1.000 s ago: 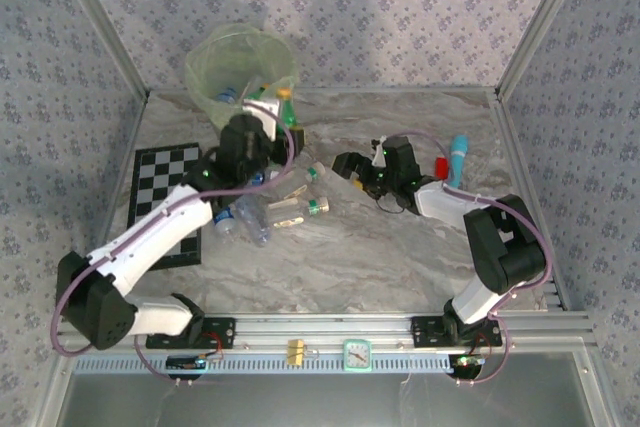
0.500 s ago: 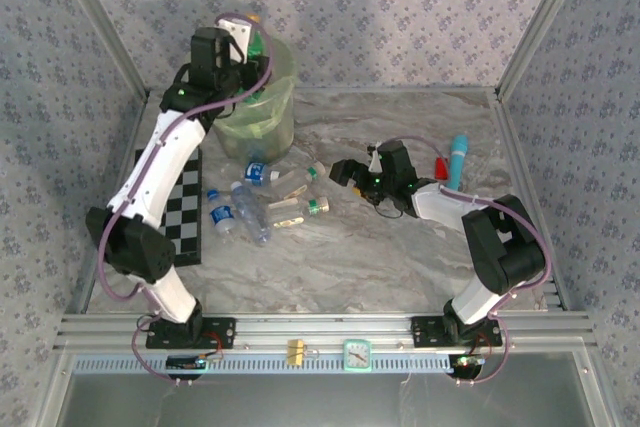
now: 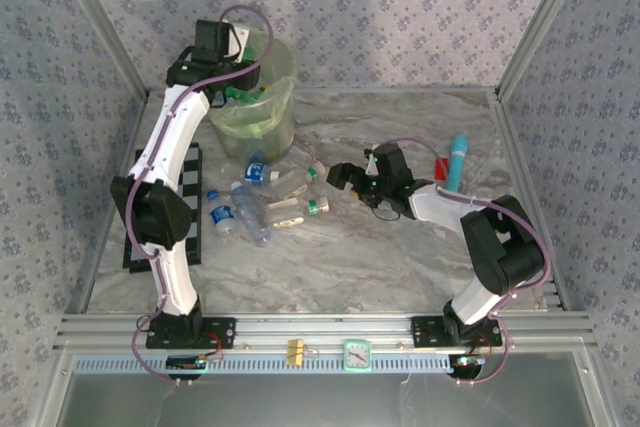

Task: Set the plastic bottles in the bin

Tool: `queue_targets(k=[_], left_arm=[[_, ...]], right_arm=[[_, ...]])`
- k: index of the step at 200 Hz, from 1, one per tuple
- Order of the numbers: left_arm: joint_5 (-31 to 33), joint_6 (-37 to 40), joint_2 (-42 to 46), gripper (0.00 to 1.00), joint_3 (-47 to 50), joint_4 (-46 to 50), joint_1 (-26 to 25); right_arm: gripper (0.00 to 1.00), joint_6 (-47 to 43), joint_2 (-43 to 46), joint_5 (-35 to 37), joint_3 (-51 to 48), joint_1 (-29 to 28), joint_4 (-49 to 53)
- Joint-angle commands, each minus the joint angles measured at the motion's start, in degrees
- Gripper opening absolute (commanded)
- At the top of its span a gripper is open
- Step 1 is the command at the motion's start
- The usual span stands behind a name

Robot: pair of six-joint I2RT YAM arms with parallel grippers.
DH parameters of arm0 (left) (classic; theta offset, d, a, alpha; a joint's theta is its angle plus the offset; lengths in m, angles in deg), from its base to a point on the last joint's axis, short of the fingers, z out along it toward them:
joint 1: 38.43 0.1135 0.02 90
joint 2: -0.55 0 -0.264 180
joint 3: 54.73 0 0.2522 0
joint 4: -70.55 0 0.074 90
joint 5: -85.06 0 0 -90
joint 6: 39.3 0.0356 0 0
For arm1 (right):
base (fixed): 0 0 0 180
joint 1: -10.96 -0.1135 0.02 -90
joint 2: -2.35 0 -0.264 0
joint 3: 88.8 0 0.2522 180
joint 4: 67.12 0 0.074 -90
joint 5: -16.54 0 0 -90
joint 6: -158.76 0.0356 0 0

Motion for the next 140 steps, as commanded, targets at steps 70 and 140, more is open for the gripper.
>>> queue_targets(k=[70, 140], left_arm=[[0.13, -3.46, 4.96, 0.89, -0.84, 1.88, -0.5], [-8.51, -16.97, 30.02, 1.0, 34.22, -20.5, -3.92]], right_arm=[[1.0, -1.95, -1.18, 1.33, 3.2, -4.31, 2.84], [0.99, -29.11, -3.87, 2.37, 14.47, -7.47, 19.7]])
